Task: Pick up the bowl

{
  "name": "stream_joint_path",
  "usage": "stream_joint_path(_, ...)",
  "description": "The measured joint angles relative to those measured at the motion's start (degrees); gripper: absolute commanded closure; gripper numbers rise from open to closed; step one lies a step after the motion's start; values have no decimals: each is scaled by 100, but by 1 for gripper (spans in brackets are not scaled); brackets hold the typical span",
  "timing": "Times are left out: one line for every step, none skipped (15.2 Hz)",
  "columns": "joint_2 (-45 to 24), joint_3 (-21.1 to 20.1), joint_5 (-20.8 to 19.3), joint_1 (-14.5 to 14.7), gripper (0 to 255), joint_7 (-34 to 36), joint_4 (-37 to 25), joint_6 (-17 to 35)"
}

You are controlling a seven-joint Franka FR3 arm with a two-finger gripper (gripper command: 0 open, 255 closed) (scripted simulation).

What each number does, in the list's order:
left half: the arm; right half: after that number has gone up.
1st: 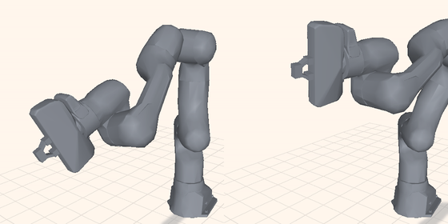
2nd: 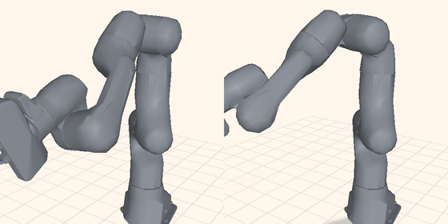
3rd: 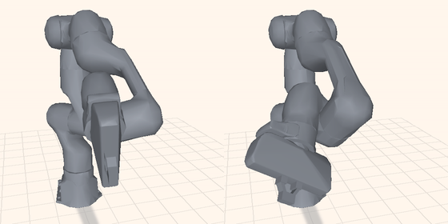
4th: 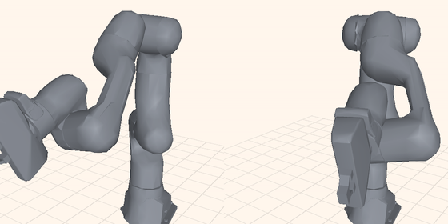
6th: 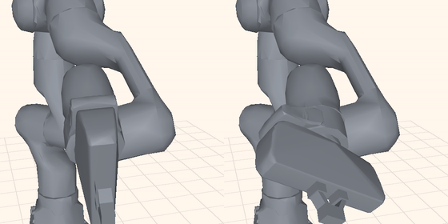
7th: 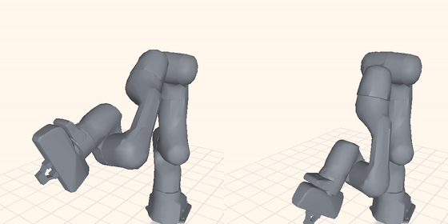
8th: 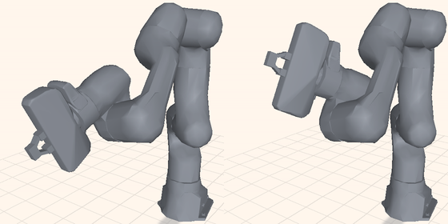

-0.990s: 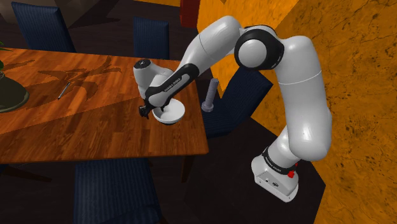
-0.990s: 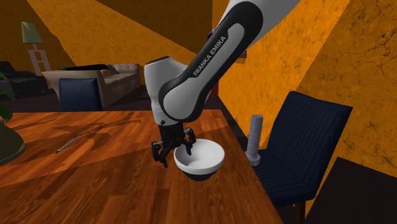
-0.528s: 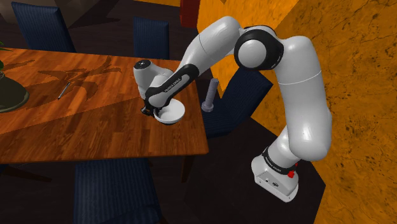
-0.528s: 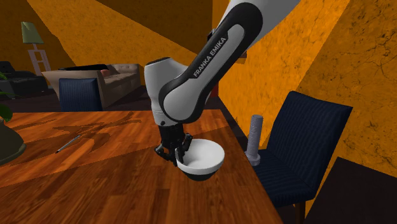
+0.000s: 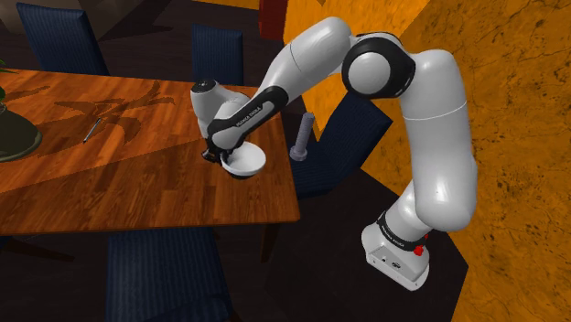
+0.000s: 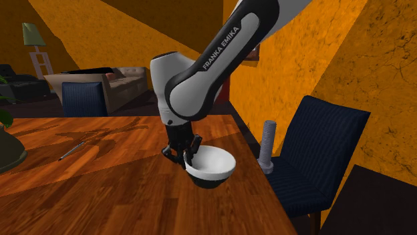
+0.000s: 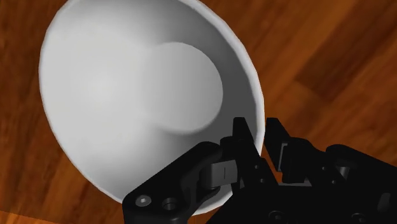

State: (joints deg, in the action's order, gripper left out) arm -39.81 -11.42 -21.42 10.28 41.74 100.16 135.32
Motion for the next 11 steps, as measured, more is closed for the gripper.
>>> stream_joint_path(55, -15, 21, -16, 255, -27, -2, -56)
stream_joint_path(114, -31, 41, -23, 255, -41, 3, -109)
stream_joint_path(170, -48, 62, -29, 255, -59, -2, -168)
stream_joint_path(235, -62, 79, -39, 255, -71, 23, -207)
stream_joint_path(285, -74, 95, -48, 255, -86, 34, -244)
stream_joint_path(333, -85, 109, -52, 255, -92, 48, -279)
stream_joint_path(379, -97, 124, -61, 255, -108, 56, -316)
stream_joint_path(441, -113, 147, -69, 255, -125, 54, -379)
stream_joint_path(503, -126, 167, -85, 255, -149, 68, -422)
stream_joint_path(563, -140, 190, -97, 255, -172, 66, -482)
stream_joint_path(584, -147, 199, -98, 255, -179, 59, -509)
